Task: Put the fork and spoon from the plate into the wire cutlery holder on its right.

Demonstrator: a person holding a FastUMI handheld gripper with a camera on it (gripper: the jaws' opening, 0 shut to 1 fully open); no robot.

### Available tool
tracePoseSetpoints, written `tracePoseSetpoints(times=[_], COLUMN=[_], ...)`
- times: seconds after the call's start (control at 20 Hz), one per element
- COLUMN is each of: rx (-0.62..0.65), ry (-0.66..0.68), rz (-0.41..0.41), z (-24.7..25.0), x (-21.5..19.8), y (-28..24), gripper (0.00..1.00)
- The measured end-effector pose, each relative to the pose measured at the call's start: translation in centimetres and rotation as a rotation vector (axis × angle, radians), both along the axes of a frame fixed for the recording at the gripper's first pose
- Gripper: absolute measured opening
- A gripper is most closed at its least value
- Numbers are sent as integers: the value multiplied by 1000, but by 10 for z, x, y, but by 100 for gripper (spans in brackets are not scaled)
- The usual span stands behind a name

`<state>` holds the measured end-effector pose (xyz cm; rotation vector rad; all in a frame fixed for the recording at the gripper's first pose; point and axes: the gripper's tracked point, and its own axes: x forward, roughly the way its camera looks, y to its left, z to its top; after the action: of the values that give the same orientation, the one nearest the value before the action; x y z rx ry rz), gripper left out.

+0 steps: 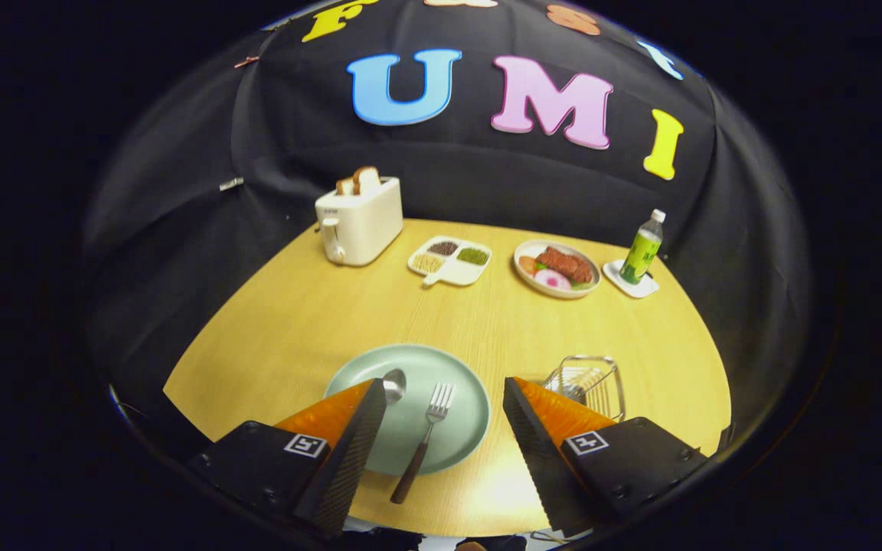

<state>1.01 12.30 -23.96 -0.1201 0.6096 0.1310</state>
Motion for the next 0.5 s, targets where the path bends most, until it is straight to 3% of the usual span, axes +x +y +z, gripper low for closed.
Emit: tracePoseSetpoints(times=[0.5], rx=[-22], ry=[299], rz=[-34], z=[-100], x=[-1], y=[-1], gripper=[94])
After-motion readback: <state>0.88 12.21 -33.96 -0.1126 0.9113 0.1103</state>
